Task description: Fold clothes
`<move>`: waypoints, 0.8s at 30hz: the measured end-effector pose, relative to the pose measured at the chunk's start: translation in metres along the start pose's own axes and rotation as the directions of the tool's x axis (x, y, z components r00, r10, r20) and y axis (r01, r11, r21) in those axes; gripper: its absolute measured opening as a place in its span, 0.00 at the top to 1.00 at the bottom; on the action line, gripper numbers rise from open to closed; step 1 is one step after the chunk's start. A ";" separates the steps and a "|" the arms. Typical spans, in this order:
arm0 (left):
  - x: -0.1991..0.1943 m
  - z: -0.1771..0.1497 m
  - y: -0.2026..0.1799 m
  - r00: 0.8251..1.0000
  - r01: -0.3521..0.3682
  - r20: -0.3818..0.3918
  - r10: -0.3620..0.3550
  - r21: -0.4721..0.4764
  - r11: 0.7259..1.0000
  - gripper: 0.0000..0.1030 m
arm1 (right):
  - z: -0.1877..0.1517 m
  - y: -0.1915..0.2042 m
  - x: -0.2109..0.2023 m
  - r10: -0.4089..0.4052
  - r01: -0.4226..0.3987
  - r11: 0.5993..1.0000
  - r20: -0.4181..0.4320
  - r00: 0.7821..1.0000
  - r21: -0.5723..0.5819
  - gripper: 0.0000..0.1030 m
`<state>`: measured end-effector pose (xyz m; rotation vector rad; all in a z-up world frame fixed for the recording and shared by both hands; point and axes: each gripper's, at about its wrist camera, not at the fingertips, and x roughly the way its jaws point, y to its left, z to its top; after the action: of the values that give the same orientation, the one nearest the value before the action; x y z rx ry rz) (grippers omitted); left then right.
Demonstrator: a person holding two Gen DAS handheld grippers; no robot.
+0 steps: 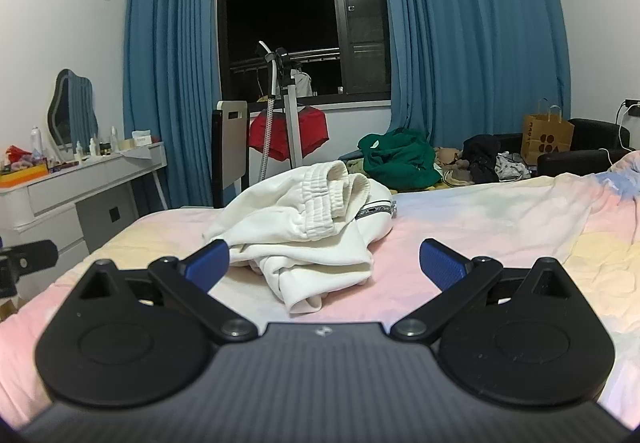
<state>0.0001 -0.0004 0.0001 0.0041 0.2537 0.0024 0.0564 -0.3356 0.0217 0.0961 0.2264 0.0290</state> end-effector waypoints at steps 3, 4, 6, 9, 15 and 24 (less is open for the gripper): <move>0.000 0.000 -0.001 1.000 -0.003 0.000 0.003 0.007 1.000 0.00 | 0.001 -0.001 0.000 -0.003 0.003 1.000 0.000 1.000 -0.006 0.00; 0.000 0.000 -0.001 1.000 -0.004 -0.001 0.004 0.010 1.000 0.00 | 0.001 -0.001 0.001 -0.003 0.003 1.000 0.001 1.000 -0.003 0.00; 0.000 0.000 -0.002 1.000 -0.007 -0.001 0.007 0.014 1.000 0.00 | 0.001 -0.001 0.001 0.000 0.000 1.000 0.001 1.000 -0.002 0.00; 0.000 0.001 -0.002 1.000 -0.010 -0.001 0.010 0.022 1.000 0.00 | -0.001 -0.002 0.000 0.004 -0.004 1.000 0.004 1.000 -0.002 0.00; 0.007 -0.003 -0.003 1.000 -0.016 -0.007 0.016 0.026 1.000 0.00 | -0.001 0.000 0.000 -0.001 0.001 1.000 0.001 1.000 -0.012 0.00; 0.008 -0.003 -0.001 1.000 -0.021 -0.020 0.021 0.016 1.000 0.00 | -0.002 0.000 0.000 -0.005 0.005 1.000 0.003 1.000 -0.014 0.00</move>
<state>0.0071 -0.0010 -0.0048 0.0227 0.2737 0.0213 0.0557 -0.3355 0.0201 0.0815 0.2237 0.0257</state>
